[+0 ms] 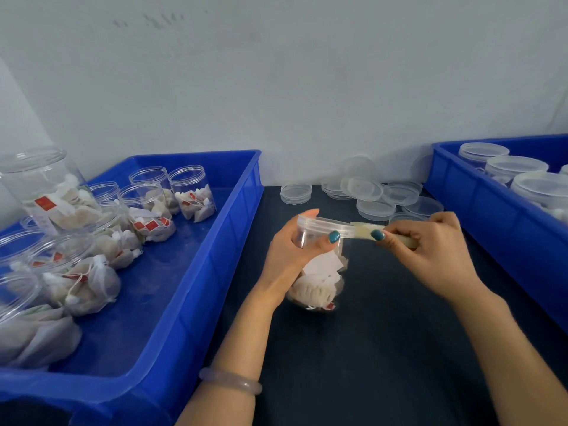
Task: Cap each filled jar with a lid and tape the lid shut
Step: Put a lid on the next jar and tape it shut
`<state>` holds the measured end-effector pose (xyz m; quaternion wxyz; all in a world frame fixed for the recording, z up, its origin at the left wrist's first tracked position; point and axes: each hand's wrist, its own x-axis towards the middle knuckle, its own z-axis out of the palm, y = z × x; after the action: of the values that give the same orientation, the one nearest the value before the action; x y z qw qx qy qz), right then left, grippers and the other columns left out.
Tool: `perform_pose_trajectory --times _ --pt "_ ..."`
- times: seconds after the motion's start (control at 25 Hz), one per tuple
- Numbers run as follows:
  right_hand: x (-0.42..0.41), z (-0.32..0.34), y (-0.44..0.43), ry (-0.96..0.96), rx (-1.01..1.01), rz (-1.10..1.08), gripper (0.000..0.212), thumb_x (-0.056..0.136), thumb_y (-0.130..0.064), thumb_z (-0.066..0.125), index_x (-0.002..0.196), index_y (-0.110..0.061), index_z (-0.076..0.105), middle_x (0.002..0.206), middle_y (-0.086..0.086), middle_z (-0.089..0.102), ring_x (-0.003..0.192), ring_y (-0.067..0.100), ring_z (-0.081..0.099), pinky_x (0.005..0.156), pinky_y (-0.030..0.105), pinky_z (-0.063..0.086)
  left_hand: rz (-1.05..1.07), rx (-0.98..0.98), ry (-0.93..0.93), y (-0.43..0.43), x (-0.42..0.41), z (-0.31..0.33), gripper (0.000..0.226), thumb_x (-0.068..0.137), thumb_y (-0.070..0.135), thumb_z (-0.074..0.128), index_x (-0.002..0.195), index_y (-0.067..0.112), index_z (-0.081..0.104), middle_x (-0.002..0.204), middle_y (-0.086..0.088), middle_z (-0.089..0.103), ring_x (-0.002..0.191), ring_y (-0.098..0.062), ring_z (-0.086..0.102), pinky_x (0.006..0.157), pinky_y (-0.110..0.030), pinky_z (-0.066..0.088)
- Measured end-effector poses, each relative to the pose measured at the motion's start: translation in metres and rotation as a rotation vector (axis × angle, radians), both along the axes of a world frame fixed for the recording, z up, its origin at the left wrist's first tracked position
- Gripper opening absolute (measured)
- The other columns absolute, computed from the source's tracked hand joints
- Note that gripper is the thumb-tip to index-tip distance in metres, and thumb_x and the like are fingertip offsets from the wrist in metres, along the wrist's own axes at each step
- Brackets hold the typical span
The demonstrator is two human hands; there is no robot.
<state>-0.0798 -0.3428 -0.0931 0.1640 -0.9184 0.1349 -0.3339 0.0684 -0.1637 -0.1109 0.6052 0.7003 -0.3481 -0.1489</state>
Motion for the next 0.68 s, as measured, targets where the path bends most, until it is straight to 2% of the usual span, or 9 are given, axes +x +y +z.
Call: perform_pose_trajectory --times 0.12,0.16,0.24,0.32,0.4,0.44,0.52,0.6,0.68 --pt "-0.001 0.002 -0.002 -0.102 -0.057 -0.093 0.074 0.081 -0.083 0.029 0.073 -0.025 0.074 0.052 -0.006 0.056 0.07 0.019 0.041 0.076 0.032 0.022 -0.046 -0.068 0.147 0.0 -0.009 0.004 0.072 0.059 0.061 0.081 0.122 0.035 0.061 0.102 0.026 0.069 0.098 0.014 0.061 0.094 -0.018 0.05" --pt "-0.002 0.002 -0.003 -0.122 -0.062 -0.116 0.078 0.08 -0.086 0.027 0.071 -0.024 0.073 0.053 -0.006 0.056 0.071 0.021 0.041 0.077 0.031 0.021 -0.065 -0.111 0.222 0.0 -0.012 0.005 0.074 0.051 0.065 0.084 0.114 0.033 0.064 0.098 0.022 0.072 0.097 0.006 0.065 0.092 -0.024 0.053" --pt "-0.004 0.003 -0.007 -0.146 -0.043 -0.141 0.081 0.078 -0.089 0.023 0.068 -0.025 0.07 0.053 -0.007 0.055 0.072 0.02 0.044 0.08 0.031 0.021 -0.135 -0.201 0.385 0.003 -0.013 0.006 0.08 0.042 0.07 0.086 0.105 0.023 0.069 0.097 0.003 0.073 0.095 -0.017 0.069 0.081 -0.035 0.058" --pt "-0.005 0.003 -0.01 -0.147 0.016 -0.147 0.08 0.074 -0.093 0.022 0.065 -0.028 0.068 0.052 -0.007 0.057 0.074 0.018 0.045 0.081 0.03 0.021 -0.235 -0.276 0.495 0.008 -0.015 0.008 0.083 0.045 0.066 0.089 0.108 0.015 0.072 0.106 -0.016 0.069 0.102 -0.033 0.065 0.085 -0.048 0.055" --pt "-0.004 0.002 -0.008 -0.145 0.079 -0.137 0.078 0.071 -0.094 0.025 0.064 -0.029 0.068 0.053 -0.006 0.06 0.08 0.012 0.044 0.08 0.028 0.02 -0.294 -0.271 0.605 0.011 -0.016 0.008 0.103 0.043 0.062 0.091 0.126 0.007 0.063 0.126 -0.03 0.059 0.12 -0.046 0.055 0.101 -0.059 0.044" --pt "-0.002 0.002 -0.005 -0.15 0.107 -0.124 0.076 0.071 -0.093 0.028 0.064 -0.028 0.069 0.054 -0.005 0.06 0.083 0.011 0.042 0.08 0.027 0.019 -0.35 -0.264 0.653 0.013 -0.017 0.008 0.108 0.043 0.06 0.092 0.13 0.006 0.06 0.131 -0.03 0.057 0.123 -0.046 0.054 0.104 -0.058 0.043" --pt "0.001 0.002 0.0 -0.163 0.162 -0.082 0.07 0.074 -0.089 0.035 0.063 -0.029 0.068 0.057 -0.005 0.061 0.09 0.007 0.043 0.08 0.025 0.018 -0.451 -0.287 0.704 0.013 -0.018 0.008 0.093 0.045 0.057 0.094 0.121 0.009 0.07 0.124 -0.02 0.066 0.113 -0.035 0.065 0.094 -0.048 0.054" --pt "0.003 0.002 0.002 -0.138 0.2 -0.043 0.06 0.075 -0.082 0.041 0.062 -0.03 0.066 0.057 -0.005 0.061 0.088 0.011 0.047 0.083 0.025 0.018 -0.505 -0.324 0.666 0.014 -0.017 0.008 0.073 0.053 0.058 0.09 0.112 0.016 0.077 0.117 -0.011 0.072 0.106 -0.025 0.069 0.085 -0.04 0.059" --pt "0.004 0.0 0.002 -0.102 0.197 -0.035 0.054 0.073 -0.078 0.043 0.063 -0.031 0.066 0.056 -0.005 0.06 0.089 0.018 0.052 0.084 0.025 0.018 -0.505 -0.312 0.588 0.015 -0.014 0.004 0.061 0.064 0.062 0.081 0.112 0.024 0.077 0.114 -0.004 0.073 0.106 -0.019 0.07 0.085 -0.034 0.058"
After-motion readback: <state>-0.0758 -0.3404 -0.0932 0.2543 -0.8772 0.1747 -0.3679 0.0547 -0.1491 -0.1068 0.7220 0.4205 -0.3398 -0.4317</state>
